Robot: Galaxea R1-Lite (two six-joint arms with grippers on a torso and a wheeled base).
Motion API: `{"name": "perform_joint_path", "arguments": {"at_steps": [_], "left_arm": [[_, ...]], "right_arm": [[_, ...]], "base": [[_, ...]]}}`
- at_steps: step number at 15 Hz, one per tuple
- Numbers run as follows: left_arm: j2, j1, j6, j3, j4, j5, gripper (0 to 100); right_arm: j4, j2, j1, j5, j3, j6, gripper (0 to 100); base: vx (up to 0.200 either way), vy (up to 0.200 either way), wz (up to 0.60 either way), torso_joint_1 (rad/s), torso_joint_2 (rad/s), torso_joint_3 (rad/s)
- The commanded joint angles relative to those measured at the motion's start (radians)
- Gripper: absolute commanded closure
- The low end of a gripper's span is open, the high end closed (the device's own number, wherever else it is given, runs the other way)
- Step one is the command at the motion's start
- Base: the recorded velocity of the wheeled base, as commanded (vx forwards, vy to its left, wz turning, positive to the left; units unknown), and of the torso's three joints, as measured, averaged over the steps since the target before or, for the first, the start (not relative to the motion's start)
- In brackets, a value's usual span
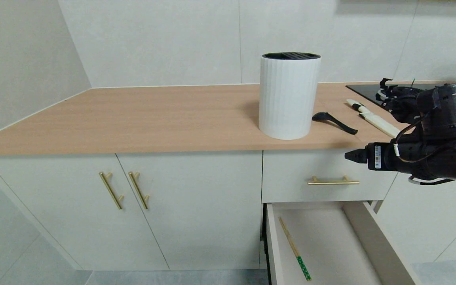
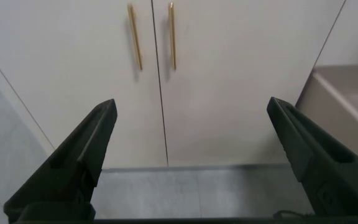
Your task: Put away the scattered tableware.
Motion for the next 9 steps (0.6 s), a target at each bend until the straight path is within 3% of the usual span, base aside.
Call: {"name": "perform_joint_path", "arguments": {"at_steps": [1,6,9], "left_arm": [[0.0,-0.001,-0.001,0.0,0.0,0.0,0],[0.0,0.0,-0.001,0.0,0.0,0.0,0],[0.0,0.0,-0.001,0.0,0.0,0.0,0]], "right_arm": [[0.0,0.005,0.0,0.0,0.0,0.0,0],[0.0,0.008,-0.002,0.003,0.0,0.0,0],[-0.019,0.016,-0.014,0.002,0.003,-0.003,0]], "base": [[0.0,0.0,0.0,0.178,-0.47,-0.286],[0.0,0.0,0.0,0.186,-0.46,-0.274],[0.0,0.0,0.0,0.059,-0.15,-0.087]]}}
